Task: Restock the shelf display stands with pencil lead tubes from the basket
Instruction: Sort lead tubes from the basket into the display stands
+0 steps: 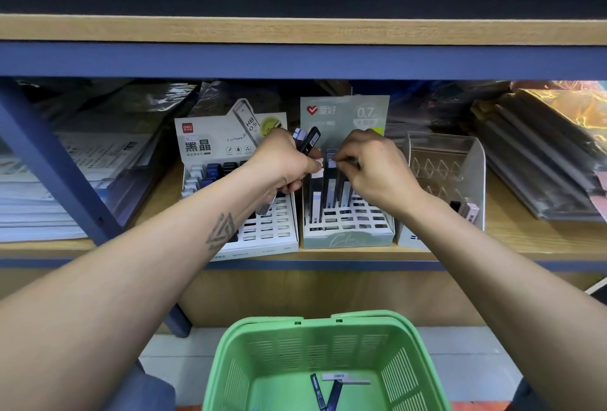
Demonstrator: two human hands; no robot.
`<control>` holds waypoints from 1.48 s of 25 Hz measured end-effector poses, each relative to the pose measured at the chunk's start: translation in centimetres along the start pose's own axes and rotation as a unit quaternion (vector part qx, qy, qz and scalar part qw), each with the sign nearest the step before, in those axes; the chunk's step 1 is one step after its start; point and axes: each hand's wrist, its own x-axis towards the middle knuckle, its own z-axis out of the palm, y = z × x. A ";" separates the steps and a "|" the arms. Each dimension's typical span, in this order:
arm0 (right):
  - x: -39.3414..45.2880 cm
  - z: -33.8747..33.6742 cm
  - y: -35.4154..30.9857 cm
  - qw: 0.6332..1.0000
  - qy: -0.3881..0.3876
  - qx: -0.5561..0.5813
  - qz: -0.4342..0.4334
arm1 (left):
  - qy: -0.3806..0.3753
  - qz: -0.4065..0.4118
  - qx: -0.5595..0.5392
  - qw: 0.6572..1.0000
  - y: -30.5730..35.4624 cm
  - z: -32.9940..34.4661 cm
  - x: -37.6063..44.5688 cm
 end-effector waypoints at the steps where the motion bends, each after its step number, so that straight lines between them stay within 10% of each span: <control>1: -0.1 0.0 -0.1 1.000 -0.005 -0.004 -0.006 | -0.002 -0.001 -0.003 1.000 0.0 0.0 -0.1; 6: 0.6 -1.2 -1.2 0.978 0.037 0.194 0.071 | -0.084 -0.015 -0.104 0.991 0.6 -1.0 -0.6; 9: 0.7 -1.8 -2.7 0.858 0.019 0.491 0.152 | -0.223 -0.039 -0.155 0.962 1.0 -1.7 -1.7; 15: 0.3 -1.6 -2.3 0.789 0.003 0.568 0.235 | -0.322 -0.093 -0.240 0.911 0.4 -2.8 -2.9; 23: -0.7 -2.6 -0.9 0.694 0.011 0.671 0.260 | -0.308 -0.075 -0.207 0.926 -0.1 -4.1 -3.0; 37: -0.9 -2.6 -1.5 0.765 0.007 0.594 0.249 | -0.183 -0.042 -0.148 0.971 -0.5 -3.6 -2.8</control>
